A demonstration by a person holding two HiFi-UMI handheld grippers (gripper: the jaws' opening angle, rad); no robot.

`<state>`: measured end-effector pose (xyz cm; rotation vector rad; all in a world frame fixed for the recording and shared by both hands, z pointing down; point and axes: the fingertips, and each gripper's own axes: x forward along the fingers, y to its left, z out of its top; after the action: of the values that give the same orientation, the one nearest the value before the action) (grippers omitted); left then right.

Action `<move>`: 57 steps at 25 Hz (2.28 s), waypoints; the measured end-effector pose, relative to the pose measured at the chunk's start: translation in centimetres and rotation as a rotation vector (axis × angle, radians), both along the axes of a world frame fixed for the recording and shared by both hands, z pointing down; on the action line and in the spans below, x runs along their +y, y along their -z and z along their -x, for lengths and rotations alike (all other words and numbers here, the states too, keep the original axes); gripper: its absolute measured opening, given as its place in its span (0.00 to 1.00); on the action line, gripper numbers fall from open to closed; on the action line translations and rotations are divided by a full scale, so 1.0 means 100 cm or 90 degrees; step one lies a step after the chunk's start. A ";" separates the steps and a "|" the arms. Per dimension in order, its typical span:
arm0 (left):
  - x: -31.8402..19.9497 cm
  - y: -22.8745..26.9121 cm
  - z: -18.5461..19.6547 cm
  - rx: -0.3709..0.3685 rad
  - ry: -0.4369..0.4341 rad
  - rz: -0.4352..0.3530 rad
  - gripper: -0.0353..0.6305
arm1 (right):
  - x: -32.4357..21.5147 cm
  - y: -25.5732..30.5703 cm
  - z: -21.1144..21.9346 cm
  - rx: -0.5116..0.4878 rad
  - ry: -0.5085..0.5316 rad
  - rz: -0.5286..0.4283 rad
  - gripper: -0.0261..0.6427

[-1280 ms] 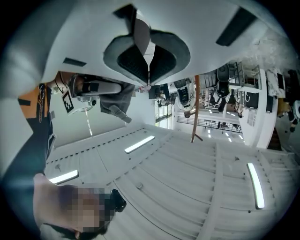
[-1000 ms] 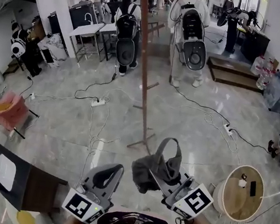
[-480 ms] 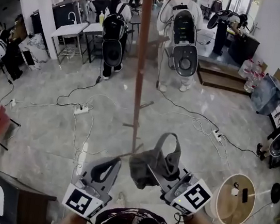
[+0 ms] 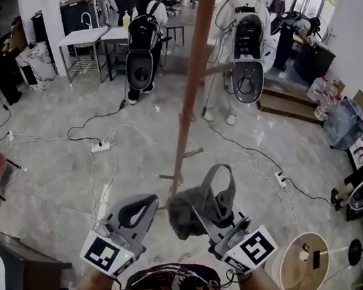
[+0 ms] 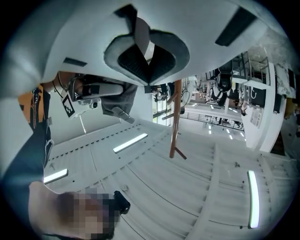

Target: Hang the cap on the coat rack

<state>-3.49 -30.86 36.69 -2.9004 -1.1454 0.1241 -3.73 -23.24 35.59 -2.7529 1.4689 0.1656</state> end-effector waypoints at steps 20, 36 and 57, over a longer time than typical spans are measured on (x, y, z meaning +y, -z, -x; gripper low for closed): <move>0.048 -0.006 -0.056 -0.013 0.048 -0.007 0.09 | 0.029 -0.006 -0.062 -0.003 0.062 0.005 0.09; 0.041 -0.017 -0.096 -0.007 0.120 0.001 0.09 | 0.026 -0.006 -0.098 -0.001 0.133 -0.006 0.09; 0.097 0.003 -0.126 -0.013 0.339 -0.001 0.09 | 0.084 0.015 -0.118 0.003 0.432 -0.038 0.09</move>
<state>9.16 -21.19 36.42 -3.0868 -0.3416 0.0810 8.05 -14.87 34.05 -2.0498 2.2372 0.1923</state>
